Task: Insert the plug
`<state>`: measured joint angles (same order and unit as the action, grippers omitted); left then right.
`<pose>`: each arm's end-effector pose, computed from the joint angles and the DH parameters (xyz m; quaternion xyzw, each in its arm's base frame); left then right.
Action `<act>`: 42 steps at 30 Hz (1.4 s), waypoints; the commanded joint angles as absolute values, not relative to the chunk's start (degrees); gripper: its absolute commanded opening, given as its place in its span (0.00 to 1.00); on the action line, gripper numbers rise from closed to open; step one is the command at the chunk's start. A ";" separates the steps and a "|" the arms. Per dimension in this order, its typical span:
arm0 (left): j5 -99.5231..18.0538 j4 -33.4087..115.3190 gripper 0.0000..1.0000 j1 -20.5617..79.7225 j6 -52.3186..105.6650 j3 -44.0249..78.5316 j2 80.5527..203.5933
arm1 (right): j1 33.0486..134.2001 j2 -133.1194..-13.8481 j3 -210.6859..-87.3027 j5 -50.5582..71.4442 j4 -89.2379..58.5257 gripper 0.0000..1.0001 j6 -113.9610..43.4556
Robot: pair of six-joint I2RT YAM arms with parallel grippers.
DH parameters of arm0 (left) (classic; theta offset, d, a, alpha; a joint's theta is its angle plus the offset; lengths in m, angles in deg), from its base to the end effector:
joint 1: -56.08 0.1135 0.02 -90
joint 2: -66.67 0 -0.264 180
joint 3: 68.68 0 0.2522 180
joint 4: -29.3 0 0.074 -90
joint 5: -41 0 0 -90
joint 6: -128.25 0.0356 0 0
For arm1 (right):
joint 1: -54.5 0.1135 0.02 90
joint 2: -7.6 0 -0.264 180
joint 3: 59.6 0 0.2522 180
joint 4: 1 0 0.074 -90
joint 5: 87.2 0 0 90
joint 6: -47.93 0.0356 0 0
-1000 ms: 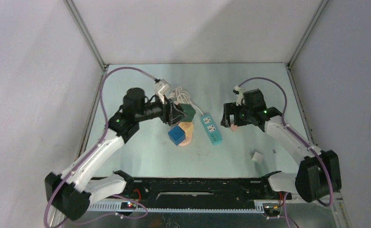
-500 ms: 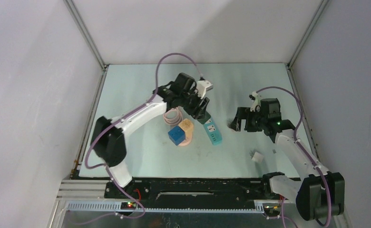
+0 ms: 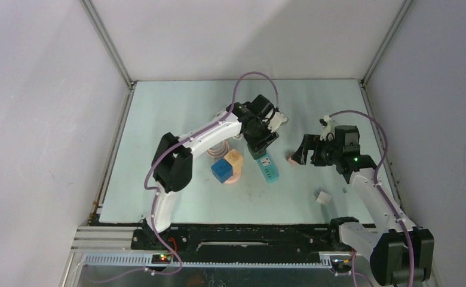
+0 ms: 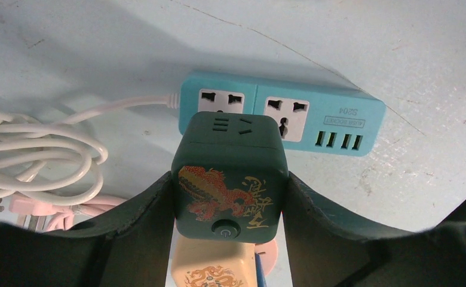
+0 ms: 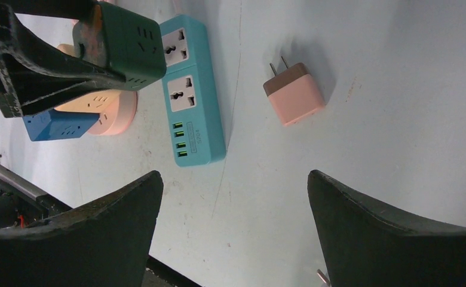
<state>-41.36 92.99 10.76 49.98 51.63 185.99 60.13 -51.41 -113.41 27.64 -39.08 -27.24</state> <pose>0.3141 -0.3244 0.2509 0.4768 0.8444 -0.1300 0.2067 0.2101 0.0357 0.2441 -0.0131 0.9005 0.2631 0.3460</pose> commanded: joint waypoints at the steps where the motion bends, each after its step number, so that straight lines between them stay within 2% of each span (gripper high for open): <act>1: -43.08 94.28 0.00 10.50 53.08 55.67 185.79 | 59.68 -50.24 -113.44 28.93 -37.56 0.93 -27.61; 22: -41.30 91.51 0.00 9.51 53.51 58.83 188.54 | 59.42 -50.24 -113.44 29.17 -37.71 0.93 -28.15; 42: -44.25 94.25 0.00 8.84 53.10 58.90 191.04 | 59.36 -49.86 -113.42 28.91 -37.82 0.93 -28.23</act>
